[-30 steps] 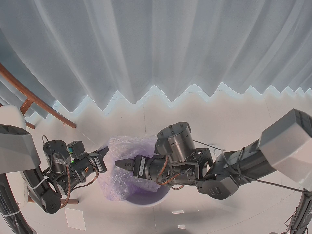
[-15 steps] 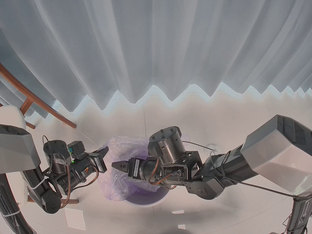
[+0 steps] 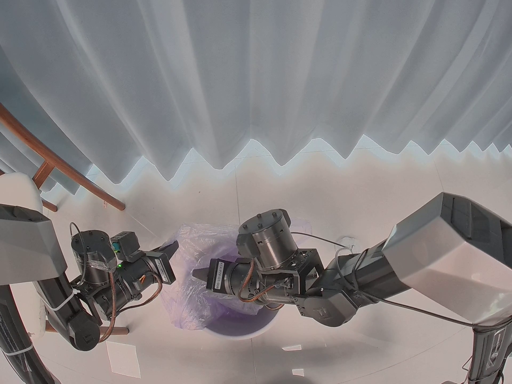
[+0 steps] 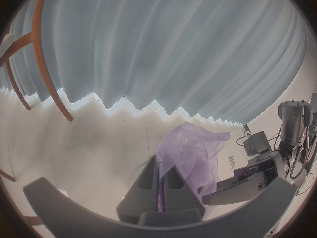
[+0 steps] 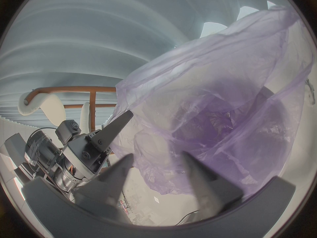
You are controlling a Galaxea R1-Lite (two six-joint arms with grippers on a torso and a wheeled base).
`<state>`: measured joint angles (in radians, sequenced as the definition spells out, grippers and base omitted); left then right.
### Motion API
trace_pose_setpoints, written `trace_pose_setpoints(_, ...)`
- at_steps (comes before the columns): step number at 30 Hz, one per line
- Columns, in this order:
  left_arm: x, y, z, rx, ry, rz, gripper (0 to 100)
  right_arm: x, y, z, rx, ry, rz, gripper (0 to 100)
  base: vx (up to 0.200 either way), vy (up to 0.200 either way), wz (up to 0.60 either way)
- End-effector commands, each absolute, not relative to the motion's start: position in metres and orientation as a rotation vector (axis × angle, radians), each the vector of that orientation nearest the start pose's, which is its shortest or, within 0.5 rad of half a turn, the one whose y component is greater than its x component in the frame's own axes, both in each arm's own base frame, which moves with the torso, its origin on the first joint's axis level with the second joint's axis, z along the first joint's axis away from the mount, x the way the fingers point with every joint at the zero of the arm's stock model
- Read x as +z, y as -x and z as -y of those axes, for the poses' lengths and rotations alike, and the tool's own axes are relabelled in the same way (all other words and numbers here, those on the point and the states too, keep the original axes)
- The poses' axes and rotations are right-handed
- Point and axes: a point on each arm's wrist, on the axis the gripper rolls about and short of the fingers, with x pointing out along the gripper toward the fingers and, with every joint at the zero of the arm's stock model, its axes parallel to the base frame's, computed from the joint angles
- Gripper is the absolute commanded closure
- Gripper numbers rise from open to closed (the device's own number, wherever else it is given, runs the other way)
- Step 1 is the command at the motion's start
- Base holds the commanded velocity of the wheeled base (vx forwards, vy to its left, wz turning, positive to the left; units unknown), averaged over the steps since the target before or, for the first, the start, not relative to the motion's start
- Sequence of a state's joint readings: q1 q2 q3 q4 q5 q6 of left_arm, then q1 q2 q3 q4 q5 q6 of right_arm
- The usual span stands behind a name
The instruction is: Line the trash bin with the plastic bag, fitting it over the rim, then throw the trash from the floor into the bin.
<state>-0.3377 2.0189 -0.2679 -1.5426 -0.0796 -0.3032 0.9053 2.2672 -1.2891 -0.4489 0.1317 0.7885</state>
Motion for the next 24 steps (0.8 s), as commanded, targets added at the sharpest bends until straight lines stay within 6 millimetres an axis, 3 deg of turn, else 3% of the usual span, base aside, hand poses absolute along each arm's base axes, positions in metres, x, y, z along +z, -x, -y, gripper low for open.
trace_pose_setpoints(1,0.063,-0.257,0.092,-0.38,0.271,-0.271,100,0.076,-0.267,-0.348,0.745,-0.49,-0.877,100,0.0,0.0,0.0)
trace_pose_setpoints(8,0.063,-0.258,0.09,-0.371,0.272,-0.273,100,0.092,-0.25,-0.334,0.753,-0.483,-0.884,100,0.0,0.0,0.0)
trace_pose_setpoints(16,0.065,-0.26,0.086,-0.359,0.273,-0.262,100,0.102,-0.212,-0.28,0.677,-0.44,-0.94,100,0.0,0.0,0.0)
trace_pose_setpoints(18,0.065,-0.26,0.086,-0.358,0.275,-0.263,100,0.103,-0.211,-0.277,0.675,-0.441,-0.94,100,0.0,0.0,0.0)
trace_pose_setpoints(19,0.065,-0.26,0.086,-0.359,0.275,-0.262,100,0.109,-0.2,-0.259,0.664,-0.444,-0.944,100,0.0,0.0,0.0)
trace_pose_setpoints(24,0.065,-0.26,0.084,-0.351,0.274,-0.259,100,0.11,-0.181,-0.232,0.644,-0.433,-0.966,100,0.0,0.0,0.0)
